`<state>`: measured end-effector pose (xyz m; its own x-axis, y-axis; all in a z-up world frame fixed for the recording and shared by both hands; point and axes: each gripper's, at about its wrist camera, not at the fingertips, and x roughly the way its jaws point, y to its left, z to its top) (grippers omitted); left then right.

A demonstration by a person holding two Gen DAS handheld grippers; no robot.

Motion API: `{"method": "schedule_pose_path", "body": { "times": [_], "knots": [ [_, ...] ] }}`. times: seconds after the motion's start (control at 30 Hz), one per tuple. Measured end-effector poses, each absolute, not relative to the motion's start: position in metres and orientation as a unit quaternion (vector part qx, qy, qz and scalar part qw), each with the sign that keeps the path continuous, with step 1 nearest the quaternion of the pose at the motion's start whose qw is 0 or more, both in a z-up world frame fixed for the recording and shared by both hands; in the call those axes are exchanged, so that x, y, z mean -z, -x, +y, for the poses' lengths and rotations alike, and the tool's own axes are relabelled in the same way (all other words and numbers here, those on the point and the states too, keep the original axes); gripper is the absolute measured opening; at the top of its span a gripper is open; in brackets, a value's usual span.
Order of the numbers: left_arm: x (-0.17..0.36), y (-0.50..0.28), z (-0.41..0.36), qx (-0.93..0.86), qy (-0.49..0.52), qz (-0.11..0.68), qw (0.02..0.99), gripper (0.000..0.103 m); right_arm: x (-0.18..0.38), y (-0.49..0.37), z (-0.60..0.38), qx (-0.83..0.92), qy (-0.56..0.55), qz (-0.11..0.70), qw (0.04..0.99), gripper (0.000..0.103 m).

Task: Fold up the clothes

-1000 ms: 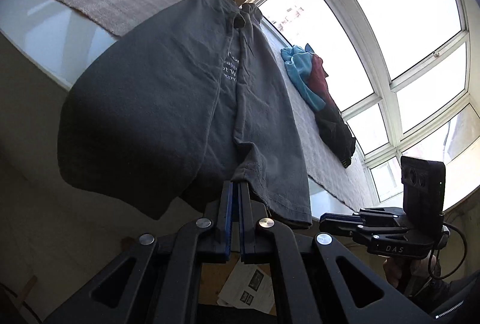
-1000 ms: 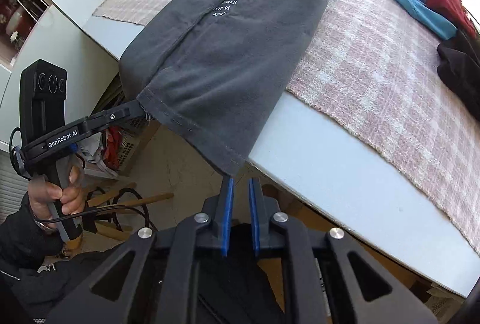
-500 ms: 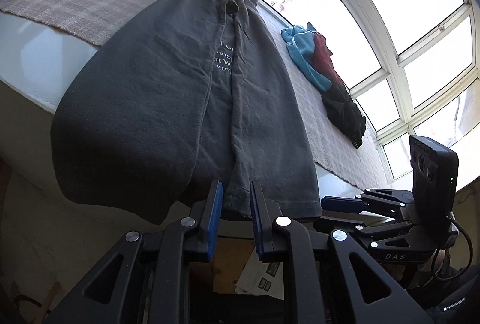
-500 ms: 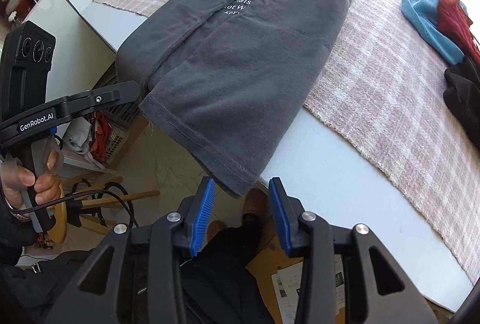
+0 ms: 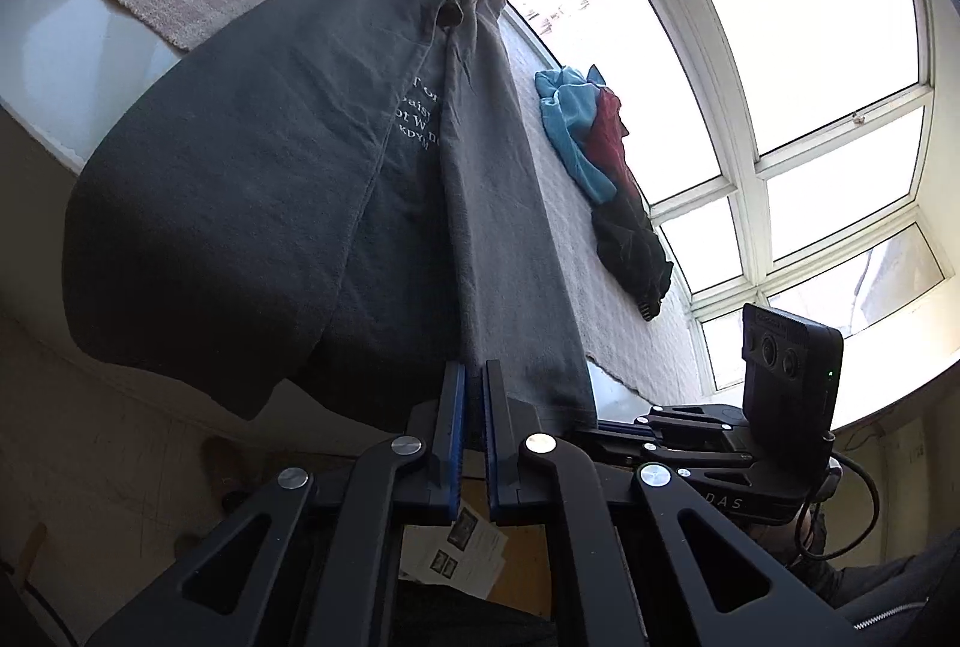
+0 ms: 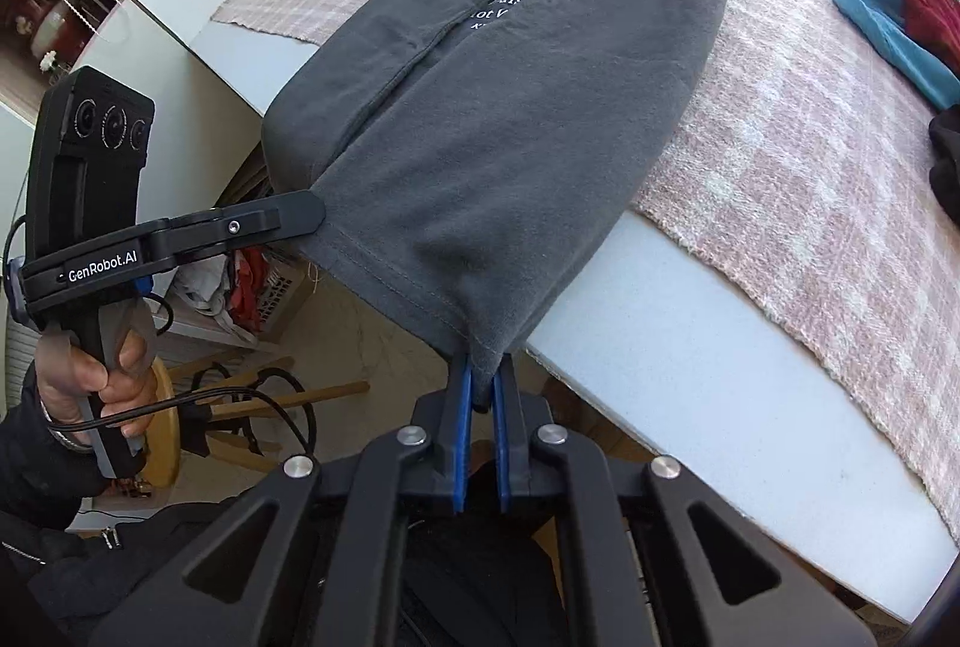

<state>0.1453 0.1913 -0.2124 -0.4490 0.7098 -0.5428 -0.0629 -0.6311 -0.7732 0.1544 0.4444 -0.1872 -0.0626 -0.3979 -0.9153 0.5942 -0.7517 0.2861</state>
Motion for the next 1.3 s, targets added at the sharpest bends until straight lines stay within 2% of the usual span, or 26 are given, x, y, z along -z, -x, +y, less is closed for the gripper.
{"method": "schedule_pose_path", "body": {
  "times": [0.13, 0.3, 0.4, 0.53, 0.63, 0.7, 0.83, 0.9, 0.97, 1.03, 1.17, 1.3],
  "knots": [
    [0.234, -0.146, 0.195, -0.769, 0.484, -0.346, 0.233, 0.005, 0.182, -0.152, 0.458, 0.714, -0.603, 0.06, 0.35, 0.006],
    [0.241, -0.146, 0.199, -0.778, 0.491, -0.324, 0.222, 0.005, 0.209, -0.16, 0.445, 0.699, -0.622, 0.096, 0.338, 0.006],
    [0.235, -0.15, 0.202, -0.784, 0.488, -0.306, 0.229, 0.005, 0.207, -0.164, 0.448, 0.696, -0.624, 0.111, 0.338, 0.005],
    [0.245, -0.161, 0.196, -0.767, 0.495, -0.33, 0.241, 0.005, 0.192, -0.165, 0.455, 0.696, -0.624, 0.146, 0.324, 0.005],
    [0.255, -0.176, 0.186, -0.756, 0.512, -0.334, 0.232, 0.0, 0.164, -0.157, 0.458, 0.714, -0.602, 0.114, 0.34, 0.01],
    [0.259, -0.183, 0.178, -0.758, 0.518, -0.33, 0.22, 0.0, 0.153, -0.149, 0.453, 0.729, -0.58, 0.103, 0.348, 0.024],
    [0.253, -0.189, 0.156, -0.779, 0.491, -0.342, 0.188, 0.0, 0.16, -0.137, 0.431, 0.721, -0.588, 0.101, 0.352, 0.025],
    [0.246, -0.188, 0.148, -0.798, 0.469, -0.339, 0.166, 0.0, 0.165, -0.132, 0.421, 0.698, -0.608, 0.057, 0.375, 0.025],
    [0.24, -0.187, 0.146, -0.818, 0.454, -0.318, 0.152, 0.0, 0.165, -0.121, 0.403, 0.683, -0.612, 0.018, 0.398, 0.026],
    [0.235, -0.186, 0.15, -0.834, 0.447, -0.29, 0.145, 0.0, 0.165, -0.105, 0.379, 0.686, -0.605, 0.004, 0.404, 0.032],
    [0.221, -0.187, 0.172, -0.864, 0.436, -0.211, 0.134, 0.0, 0.177, -0.059, 0.331, 0.706, -0.603, 0.054, 0.368, 0.033],
    [0.206, -0.185, 0.192, -0.88, 0.42, -0.172, 0.138, 0.0, 0.178, -0.01, 0.316, 0.712, -0.614, 0.044, 0.338, 0.033]
  ]
}}
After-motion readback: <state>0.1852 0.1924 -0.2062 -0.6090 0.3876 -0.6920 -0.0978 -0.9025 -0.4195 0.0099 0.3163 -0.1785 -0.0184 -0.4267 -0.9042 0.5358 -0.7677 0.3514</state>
